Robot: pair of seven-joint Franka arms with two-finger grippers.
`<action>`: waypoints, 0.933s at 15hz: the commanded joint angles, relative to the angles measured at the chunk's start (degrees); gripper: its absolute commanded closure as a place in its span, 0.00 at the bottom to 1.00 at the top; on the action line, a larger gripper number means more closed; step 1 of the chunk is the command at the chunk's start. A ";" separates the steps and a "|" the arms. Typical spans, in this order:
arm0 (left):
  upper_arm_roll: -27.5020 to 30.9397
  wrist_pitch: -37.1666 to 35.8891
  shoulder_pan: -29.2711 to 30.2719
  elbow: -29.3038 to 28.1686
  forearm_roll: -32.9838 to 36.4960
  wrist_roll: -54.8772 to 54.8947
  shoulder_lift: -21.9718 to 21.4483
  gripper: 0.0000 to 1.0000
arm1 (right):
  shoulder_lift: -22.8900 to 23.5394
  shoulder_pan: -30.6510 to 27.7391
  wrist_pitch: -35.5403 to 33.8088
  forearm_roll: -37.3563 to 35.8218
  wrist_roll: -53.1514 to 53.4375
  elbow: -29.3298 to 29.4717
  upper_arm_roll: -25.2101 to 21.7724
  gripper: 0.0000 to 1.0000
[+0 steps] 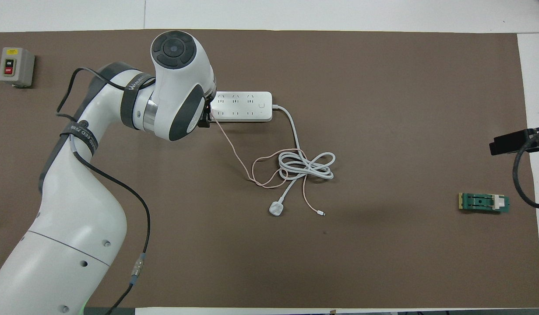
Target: Plug charger into power strip
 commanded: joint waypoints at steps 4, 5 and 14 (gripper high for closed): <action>-0.02 -8.57 2.72 -3.49 -1.13 16.56 -10.27 0.00 | -1.09 -0.24 -0.26 -0.95 -1.23 -0.97 0.34 0.00; -0.02 -10.32 3.34 -3.49 -1.05 21.56 -11.06 0.00 | -1.09 -0.24 -0.26 -0.95 -1.23 -0.97 0.34 0.00; 0.15 -19.38 16.96 -4.19 -1.13 75.17 -20.37 0.00 | -1.09 -0.42 -0.26 -0.95 -1.67 -0.88 0.34 0.00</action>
